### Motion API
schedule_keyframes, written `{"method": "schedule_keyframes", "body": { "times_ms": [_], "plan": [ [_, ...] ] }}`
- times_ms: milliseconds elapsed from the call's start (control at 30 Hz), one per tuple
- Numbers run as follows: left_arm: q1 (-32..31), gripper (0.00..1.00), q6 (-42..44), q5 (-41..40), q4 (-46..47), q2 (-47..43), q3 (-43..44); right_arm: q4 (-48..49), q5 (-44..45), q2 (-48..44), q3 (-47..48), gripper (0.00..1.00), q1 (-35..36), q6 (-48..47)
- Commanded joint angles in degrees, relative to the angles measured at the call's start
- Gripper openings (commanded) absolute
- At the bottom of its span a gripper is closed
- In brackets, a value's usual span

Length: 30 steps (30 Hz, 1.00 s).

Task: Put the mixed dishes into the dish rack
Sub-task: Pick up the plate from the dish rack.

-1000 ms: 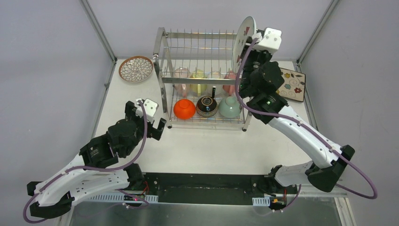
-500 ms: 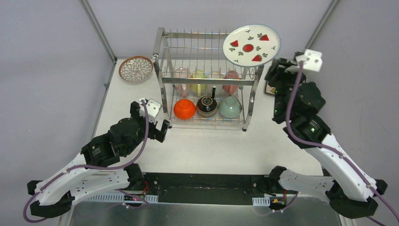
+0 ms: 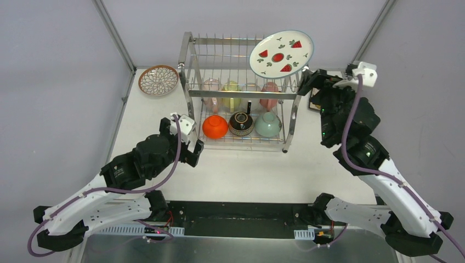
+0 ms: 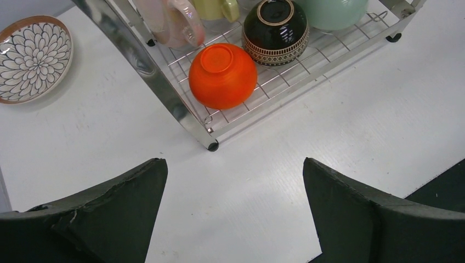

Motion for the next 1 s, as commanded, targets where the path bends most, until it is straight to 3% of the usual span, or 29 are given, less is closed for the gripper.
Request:
{"method": "schedule_keyframes", "body": {
  "times_ms": [0,133,333,567,967],
  "plan": [
    [-0.18,0.99,-0.35,1.51,2.06,0.49,2.56,-1.50,-4.29,2.35,3.28,0.88,-0.40,7.50],
    [-0.21,0.99,1.24,-0.23,1.30,0.46,2.92,-4.28,-7.04,6.81,8.19,0.89,-5.13,9.32],
    [-0.17,0.99,2.21,-0.83,0.60,-0.24,3.28,-17.10,-25.34,14.96,19.63,0.89,-22.00,22.64],
    [-0.19,0.99,1.95,-0.12,0.62,-0.27,1.63,-17.25,-43.53,20.02,22.54,0.88,-35.69,35.59],
    [-0.22,0.99,2.12,0.65,1.41,1.19,0.63,-15.85,-50.07,24.49,22.96,0.72,-38.84,38.91]
  ]
}}
